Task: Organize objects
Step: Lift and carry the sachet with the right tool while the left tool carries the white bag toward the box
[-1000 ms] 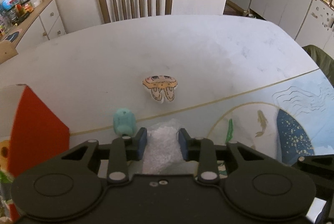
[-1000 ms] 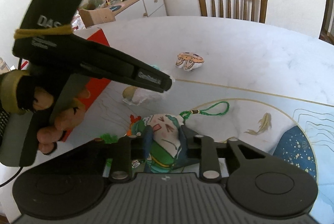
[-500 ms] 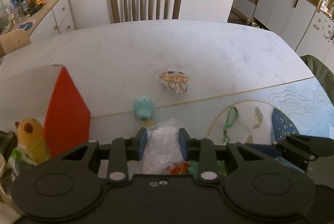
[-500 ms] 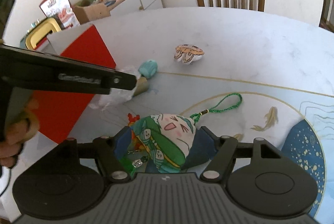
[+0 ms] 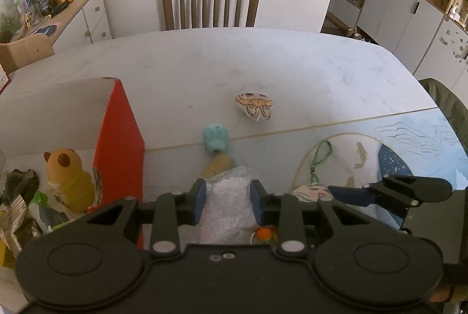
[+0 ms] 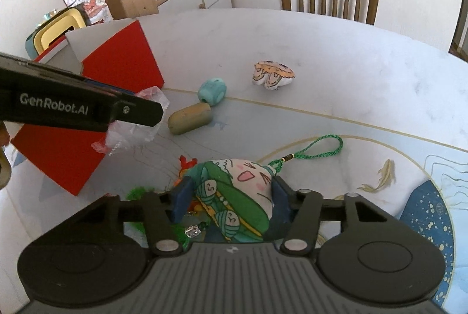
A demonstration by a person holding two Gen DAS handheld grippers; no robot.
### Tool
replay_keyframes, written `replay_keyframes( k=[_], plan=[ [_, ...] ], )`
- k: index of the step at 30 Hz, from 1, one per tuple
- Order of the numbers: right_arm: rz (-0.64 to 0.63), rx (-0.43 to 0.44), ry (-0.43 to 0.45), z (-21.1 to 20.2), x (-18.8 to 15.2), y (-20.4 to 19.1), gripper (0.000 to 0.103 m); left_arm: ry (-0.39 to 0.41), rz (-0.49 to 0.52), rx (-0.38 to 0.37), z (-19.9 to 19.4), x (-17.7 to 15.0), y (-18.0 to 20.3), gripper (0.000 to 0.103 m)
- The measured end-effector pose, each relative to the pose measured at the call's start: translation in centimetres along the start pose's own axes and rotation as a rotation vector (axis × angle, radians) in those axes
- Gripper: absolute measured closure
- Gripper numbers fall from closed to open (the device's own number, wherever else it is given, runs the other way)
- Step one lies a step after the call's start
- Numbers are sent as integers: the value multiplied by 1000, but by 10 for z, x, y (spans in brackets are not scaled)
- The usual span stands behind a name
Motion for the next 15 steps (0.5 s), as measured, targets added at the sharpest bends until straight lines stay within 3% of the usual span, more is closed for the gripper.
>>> replay_keyframes(
  k=[8, 15],
  plan=[
    [-21, 3, 31, -19, -3, -10, 61, 10, 15, -23, -20, -4, 2, 72],
    [-16, -6, 92, -61, 5, -16, 61, 23, 22, -36, -42, -5, -6, 72]
  ],
)
Point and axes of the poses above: each gripper's, at about its wrist camera, not at the fingertips, and z roughly the way its jaws point, y to its right, x to its top, the point moved 9 cm from there along z, roughly the way its jaws point, and after that the axes turned 9 degrees about -z, right-handed, at the moved point
